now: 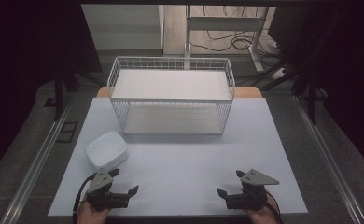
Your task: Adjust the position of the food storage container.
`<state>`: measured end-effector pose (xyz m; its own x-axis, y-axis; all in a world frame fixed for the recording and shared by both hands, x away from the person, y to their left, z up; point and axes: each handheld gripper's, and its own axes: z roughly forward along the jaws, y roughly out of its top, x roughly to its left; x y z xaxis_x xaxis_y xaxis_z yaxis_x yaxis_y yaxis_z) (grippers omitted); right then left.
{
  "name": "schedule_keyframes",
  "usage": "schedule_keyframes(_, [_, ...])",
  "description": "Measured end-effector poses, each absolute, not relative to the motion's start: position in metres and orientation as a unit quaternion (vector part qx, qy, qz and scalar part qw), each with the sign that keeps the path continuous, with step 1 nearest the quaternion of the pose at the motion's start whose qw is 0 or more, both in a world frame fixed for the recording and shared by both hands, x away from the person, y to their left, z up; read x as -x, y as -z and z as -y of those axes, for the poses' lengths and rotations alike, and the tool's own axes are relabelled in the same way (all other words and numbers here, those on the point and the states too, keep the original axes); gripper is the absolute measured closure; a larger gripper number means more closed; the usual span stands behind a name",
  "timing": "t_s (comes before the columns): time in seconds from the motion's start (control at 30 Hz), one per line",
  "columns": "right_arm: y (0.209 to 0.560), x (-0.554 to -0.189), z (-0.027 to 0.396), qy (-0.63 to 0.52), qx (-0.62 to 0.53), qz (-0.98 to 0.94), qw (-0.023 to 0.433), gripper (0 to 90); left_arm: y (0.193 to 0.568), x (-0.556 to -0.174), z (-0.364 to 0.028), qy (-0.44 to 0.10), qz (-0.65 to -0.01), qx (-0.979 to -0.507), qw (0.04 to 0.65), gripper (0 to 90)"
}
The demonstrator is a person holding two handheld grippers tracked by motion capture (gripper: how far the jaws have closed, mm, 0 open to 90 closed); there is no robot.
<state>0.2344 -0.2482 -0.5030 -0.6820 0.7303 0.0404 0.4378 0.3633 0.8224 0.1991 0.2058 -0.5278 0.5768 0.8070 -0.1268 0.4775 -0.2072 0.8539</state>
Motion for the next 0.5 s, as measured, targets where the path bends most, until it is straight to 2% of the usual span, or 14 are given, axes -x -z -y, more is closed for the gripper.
schedule_keyframes(0.2, [0.5035, -0.2347, 0.2471, -0.432, -0.361, -0.808, 0.173, 1.6, 0.5283, -0.2007, -0.2083, -0.171, -0.437, -0.761, 0.448, 5.5])
schedule_keyframes(0.5, [0.5034, -0.2346, 0.2465, -0.430, -0.360, -0.809, 0.177, 1.0, 0.5239, -0.2001, -0.2099, -0.161, -0.434, -0.761, 0.454, 2.1])
